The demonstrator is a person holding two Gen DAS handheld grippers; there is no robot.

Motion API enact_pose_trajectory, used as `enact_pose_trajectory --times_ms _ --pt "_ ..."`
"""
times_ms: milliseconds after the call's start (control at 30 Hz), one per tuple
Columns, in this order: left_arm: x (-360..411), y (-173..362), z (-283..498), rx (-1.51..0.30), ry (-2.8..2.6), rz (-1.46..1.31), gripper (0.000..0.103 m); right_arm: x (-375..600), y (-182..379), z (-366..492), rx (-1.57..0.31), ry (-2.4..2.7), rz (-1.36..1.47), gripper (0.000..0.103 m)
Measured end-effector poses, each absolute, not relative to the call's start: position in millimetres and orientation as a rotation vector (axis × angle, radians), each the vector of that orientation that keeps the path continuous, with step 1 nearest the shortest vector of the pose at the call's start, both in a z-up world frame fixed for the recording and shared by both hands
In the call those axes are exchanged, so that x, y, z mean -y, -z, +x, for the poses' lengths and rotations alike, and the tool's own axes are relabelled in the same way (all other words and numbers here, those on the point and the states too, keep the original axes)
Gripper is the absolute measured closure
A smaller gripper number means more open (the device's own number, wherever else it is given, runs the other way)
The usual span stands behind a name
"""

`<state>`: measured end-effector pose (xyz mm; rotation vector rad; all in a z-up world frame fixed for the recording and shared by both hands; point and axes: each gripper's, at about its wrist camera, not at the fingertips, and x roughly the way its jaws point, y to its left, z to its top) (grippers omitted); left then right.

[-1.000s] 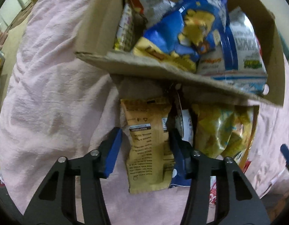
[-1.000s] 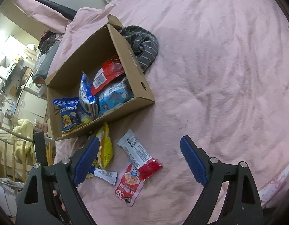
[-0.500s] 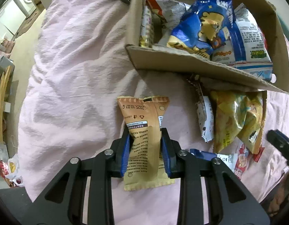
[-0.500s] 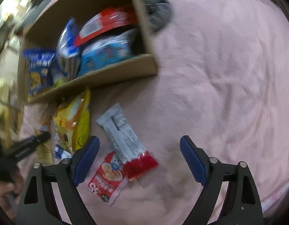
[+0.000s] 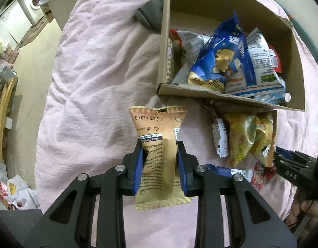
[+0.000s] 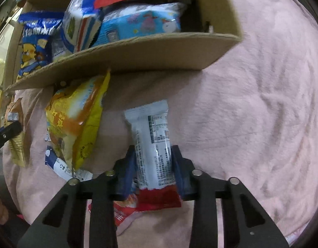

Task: Organize snacks
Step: 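Grasp a tan snack bar with the left tool while the right tool grasps a white-red bar, then carry the tan bar and white-red bar into the box with both tools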

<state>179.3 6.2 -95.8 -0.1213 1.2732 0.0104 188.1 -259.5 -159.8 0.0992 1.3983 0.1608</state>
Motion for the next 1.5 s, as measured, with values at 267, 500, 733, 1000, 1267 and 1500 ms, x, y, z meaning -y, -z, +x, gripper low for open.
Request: enact_pose_trajectory --times_ms 267,500,733,1000,1267,1500 --pt "6 91 169 -1.231 -0.022 -0.081 0.077 293 144 168 -1.353 -0.138 0.174 0.070" --pt "5 98 167 -1.241 -0.018 -0.076 0.077 318 129 150 -1.330 -0.150 0.227 0.070" --pt "-1 96 161 -1.209 -0.035 -0.071 0.077 339 97 140 -1.268 -0.180 0.275 0.070" --pt "9 75 141 -1.115 -0.020 0.015 0.077 336 58 131 -1.163 -0.304 0.302 0.070" --pt "12 51 137 -1.060 -0.024 -0.017 0.077 312 43 131 -1.077 -0.437 0.337 0.070" --pt "12 11 150 -0.999 0.000 -0.065 0.077 302 16 132 -0.922 -0.475 0.395 0.070"
